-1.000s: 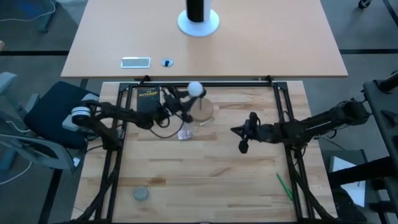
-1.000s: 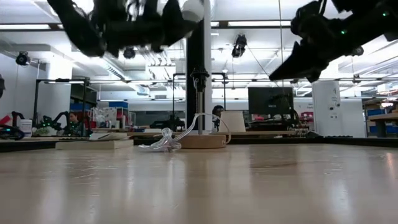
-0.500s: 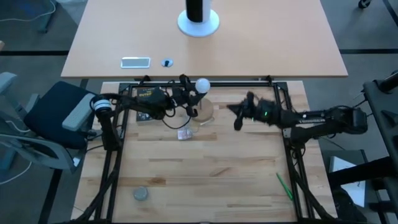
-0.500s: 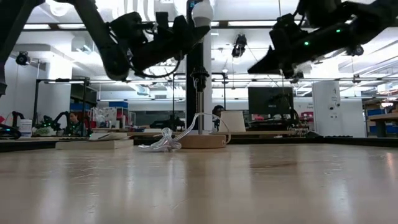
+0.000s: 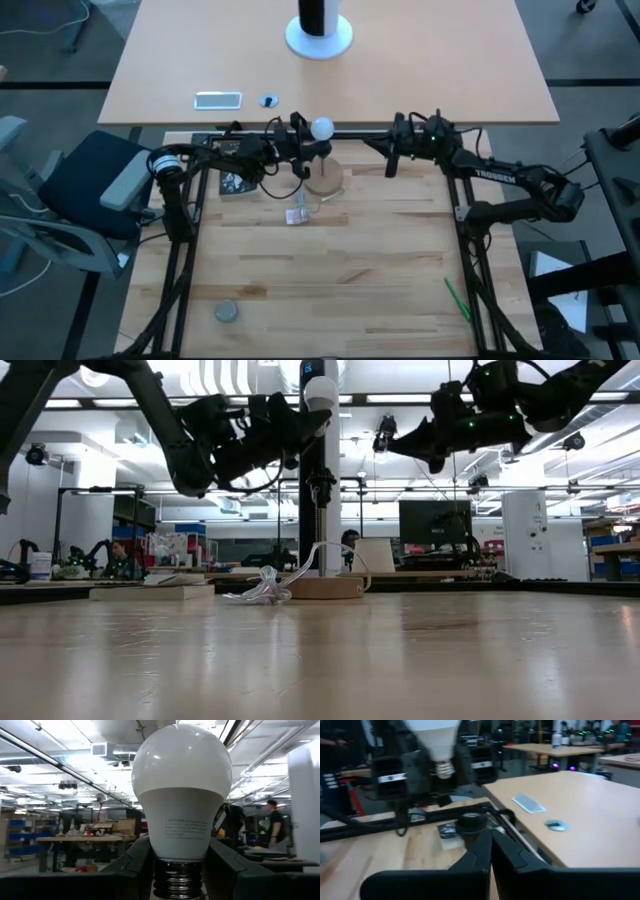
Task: Screw lightbulb
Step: Insert the lightbulb into the black lamp
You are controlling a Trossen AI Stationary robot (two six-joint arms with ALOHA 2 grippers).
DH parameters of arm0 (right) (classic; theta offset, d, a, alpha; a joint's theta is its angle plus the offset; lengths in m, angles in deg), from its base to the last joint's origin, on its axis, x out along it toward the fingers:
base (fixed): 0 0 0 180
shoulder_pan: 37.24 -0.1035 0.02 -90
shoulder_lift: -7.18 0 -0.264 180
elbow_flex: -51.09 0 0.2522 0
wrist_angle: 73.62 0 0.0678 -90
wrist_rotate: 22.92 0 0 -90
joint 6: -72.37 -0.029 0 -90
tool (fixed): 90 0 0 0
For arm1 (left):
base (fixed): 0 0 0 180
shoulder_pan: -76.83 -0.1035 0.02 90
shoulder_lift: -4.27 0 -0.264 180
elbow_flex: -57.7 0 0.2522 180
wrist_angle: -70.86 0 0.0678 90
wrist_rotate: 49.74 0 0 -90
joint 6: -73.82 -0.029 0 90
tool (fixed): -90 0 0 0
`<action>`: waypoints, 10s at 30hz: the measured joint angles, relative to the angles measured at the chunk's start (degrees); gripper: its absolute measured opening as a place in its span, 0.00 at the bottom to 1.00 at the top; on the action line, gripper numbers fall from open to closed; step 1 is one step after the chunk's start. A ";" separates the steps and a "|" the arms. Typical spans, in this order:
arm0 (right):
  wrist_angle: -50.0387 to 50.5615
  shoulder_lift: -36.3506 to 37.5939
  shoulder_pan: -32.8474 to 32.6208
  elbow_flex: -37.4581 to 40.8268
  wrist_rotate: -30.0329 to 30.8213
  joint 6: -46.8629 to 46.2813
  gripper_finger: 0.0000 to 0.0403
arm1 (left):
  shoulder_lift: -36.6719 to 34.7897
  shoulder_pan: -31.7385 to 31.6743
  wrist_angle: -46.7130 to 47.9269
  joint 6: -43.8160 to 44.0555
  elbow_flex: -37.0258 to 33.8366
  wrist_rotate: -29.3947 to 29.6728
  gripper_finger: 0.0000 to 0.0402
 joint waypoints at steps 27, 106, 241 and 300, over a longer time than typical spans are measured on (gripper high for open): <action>4.25 -9.02 -7.11 -19.90 4.56 13.07 0.40 | -0.03 -4.63 9.22 -0.15 10.84 -18.74 0.29; -2.29 -18.86 -2.76 -26.10 -1.62 0.09 0.32 | -8.74 -6.97 34.49 -16.84 4.90 -15.37 0.29; 8.26 -19.02 -7.13 -23.32 8.83 20.88 0.00 | -19.16 -7.76 34.98 -29.46 -5.97 -0.75 0.00; 13.07 -15.55 -8.63 -22.40 12.47 21.53 0.01 | -21.31 -7.75 38.54 -29.10 -6.01 1.18 0.00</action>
